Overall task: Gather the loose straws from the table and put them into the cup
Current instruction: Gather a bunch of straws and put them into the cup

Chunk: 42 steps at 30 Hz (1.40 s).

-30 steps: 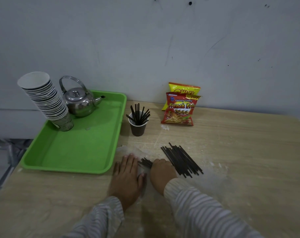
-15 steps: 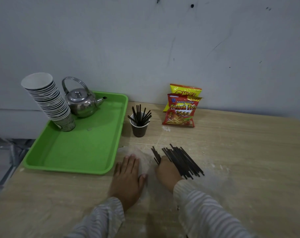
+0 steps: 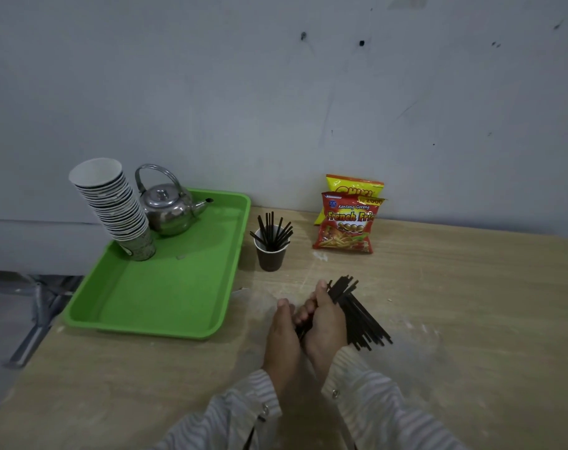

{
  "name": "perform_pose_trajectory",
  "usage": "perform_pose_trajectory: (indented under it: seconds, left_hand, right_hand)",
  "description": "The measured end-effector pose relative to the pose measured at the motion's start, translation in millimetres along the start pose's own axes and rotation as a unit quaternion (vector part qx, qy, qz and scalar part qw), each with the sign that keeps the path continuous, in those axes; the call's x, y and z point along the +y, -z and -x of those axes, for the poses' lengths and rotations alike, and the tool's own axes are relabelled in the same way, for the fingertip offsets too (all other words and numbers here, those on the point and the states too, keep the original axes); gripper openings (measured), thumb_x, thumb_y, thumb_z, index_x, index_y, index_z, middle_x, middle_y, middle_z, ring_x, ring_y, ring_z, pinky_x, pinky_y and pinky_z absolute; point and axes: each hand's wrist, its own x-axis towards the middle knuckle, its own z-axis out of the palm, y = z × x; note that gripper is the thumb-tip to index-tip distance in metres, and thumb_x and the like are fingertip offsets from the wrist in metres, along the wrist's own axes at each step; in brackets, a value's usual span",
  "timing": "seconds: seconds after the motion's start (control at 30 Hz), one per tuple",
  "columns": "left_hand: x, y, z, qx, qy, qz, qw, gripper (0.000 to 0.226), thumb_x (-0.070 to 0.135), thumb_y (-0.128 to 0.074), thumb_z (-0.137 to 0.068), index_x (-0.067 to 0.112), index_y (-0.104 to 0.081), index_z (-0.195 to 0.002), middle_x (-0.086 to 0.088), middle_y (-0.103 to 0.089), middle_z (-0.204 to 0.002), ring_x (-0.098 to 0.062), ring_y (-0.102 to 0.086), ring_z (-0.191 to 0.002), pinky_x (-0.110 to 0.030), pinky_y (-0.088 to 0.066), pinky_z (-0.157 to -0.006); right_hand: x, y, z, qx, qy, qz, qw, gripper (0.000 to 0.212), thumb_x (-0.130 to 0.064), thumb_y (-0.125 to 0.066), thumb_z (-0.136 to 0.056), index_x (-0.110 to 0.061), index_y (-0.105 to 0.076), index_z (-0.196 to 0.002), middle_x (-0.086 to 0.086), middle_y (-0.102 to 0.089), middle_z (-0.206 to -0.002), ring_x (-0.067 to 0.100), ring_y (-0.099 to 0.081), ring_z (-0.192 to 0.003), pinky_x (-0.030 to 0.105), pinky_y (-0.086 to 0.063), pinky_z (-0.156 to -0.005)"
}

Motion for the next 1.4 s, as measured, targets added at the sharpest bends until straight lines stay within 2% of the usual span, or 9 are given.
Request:
perform_pose_trajectory:
  seconds: [0.07,0.17,0.33,0.53,0.77,0.9,1.0,1.2,1.4]
  left_hand:
    - [5.9,-5.1,-0.4,0.017,0.003,0.037,0.999,0.043,0.051,-0.042,-0.089,0.016,-0.065,-0.081,-0.009,-0.066,-0.091,-0.024,-0.064,-0.092,-0.046,-0.047,-0.097]
    - [16.3,-7.6,-1.2,0.024,0.0,0.03,0.999,0.052,0.049,-0.034,-0.093,0.015,-0.05,-0.128,-0.004,-0.055,-0.128,-0.021,-0.051,-0.123,-0.044,-0.036,-0.11]
    - [28.0,-6.1,-9.1,0.034,-0.027,0.043,0.998,0.052,0.046,-0.035,-0.094,0.011,-0.048,-0.131,-0.007,-0.052,-0.137,-0.02,-0.048,-0.126,-0.041,-0.035,-0.111]
    - [61.8,10.7,-33.7,0.071,-0.14,-0.137,0.978,0.053,0.047,-0.029,-0.095,0.011,-0.049,-0.128,-0.014,-0.047,-0.142,-0.026,-0.043,-0.131,-0.049,-0.031,-0.113]
    - [118.3,12.5,-75.2,0.048,-0.182,-0.125,0.974,0.058,0.01,-0.042,-0.091,0.015,-0.021,-0.145,-0.01,-0.028,-0.155,-0.023,-0.029,-0.14,-0.046,-0.026,-0.116]
    - [142.6,3.9,-90.7,-0.01,-0.149,-0.121,0.981,0.051,-0.003,-0.036,-0.088,0.008,-0.034,-0.138,-0.015,-0.044,-0.141,-0.025,-0.053,-0.117,-0.03,-0.046,-0.087]
    - [150.0,-0.4,-94.0,-0.059,-0.147,-0.135,0.978,0.034,-0.008,-0.033,-0.086,0.008,-0.054,-0.107,-0.012,-0.064,-0.095,-0.016,-0.063,-0.064,-0.021,-0.05,-0.051]
    - [147.3,-1.8,-103.4,-0.051,-0.141,-0.11,0.983,0.034,-0.003,-0.038,-0.09,0.013,-0.062,-0.108,-0.008,-0.067,-0.098,-0.016,-0.063,-0.086,-0.019,-0.052,-0.07]
    - [138.1,-1.3,-107.0,-0.042,-0.129,-0.064,0.989,0.037,-0.002,-0.036,-0.086,0.01,-0.063,-0.109,-0.015,-0.066,-0.1,-0.027,-0.062,-0.09,-0.032,-0.05,-0.075]
  right_hand:
    - [3.0,-3.2,6.6,-0.001,-0.009,0.008,1.0,0.042,-0.039,-0.059,-0.087,-0.013,-0.05,-0.055,0.003,-0.045,-0.047,0.019,-0.046,-0.041,0.029,-0.045,-0.049]
    - [1.9,-3.7,10.1,0.004,0.02,0.122,0.992,0.037,-0.041,-0.056,-0.089,-0.008,-0.054,-0.071,0.005,-0.054,-0.056,0.016,-0.058,-0.046,0.023,-0.049,-0.044]
    - [-1.6,-18.1,10.8,-0.062,-0.003,0.136,0.989,0.029,-0.033,-0.053,-0.092,-0.01,-0.056,-0.075,0.002,-0.066,-0.051,0.017,-0.067,-0.053,0.027,-0.053,-0.051]
    - [-20.0,-40.0,-14.9,-0.031,0.06,0.199,0.978,0.036,-0.038,-0.064,-0.083,-0.01,-0.055,-0.062,0.001,-0.043,-0.039,0.012,-0.037,-0.03,0.018,-0.028,-0.031]
    - [-23.3,-80.0,-39.0,-0.053,0.155,0.164,0.973,0.029,-0.029,-0.072,-0.078,-0.016,-0.07,-0.053,-0.004,-0.059,-0.042,0.011,-0.049,-0.036,0.021,-0.042,-0.035]
    - [-25.5,-94.2,-48.5,-0.033,0.197,0.203,0.959,0.029,-0.033,-0.073,-0.076,-0.016,-0.068,-0.054,-0.005,-0.061,-0.042,0.008,-0.053,-0.036,0.02,-0.045,-0.035]
    - [-29.5,-99.8,-52.7,-0.035,0.246,0.26,0.933,0.028,-0.035,-0.072,-0.076,-0.017,-0.067,-0.056,-0.005,-0.062,-0.042,0.008,-0.055,-0.035,0.019,-0.043,-0.036]
    - [-31.9,-100.3,-64.9,-0.066,0.351,0.329,0.874,0.017,-0.027,-0.076,-0.074,-0.016,-0.063,-0.07,-0.004,-0.068,-0.066,0.006,-0.064,-0.063,0.009,-0.047,-0.053]
    - [-23.9,-98.3,-70.8,-0.119,0.44,0.484,0.747,0.039,-0.03,-0.072,-0.078,-0.041,-0.043,-0.055,-0.015,-0.044,-0.066,-0.011,-0.05,-0.068,0.003,-0.037,-0.06]
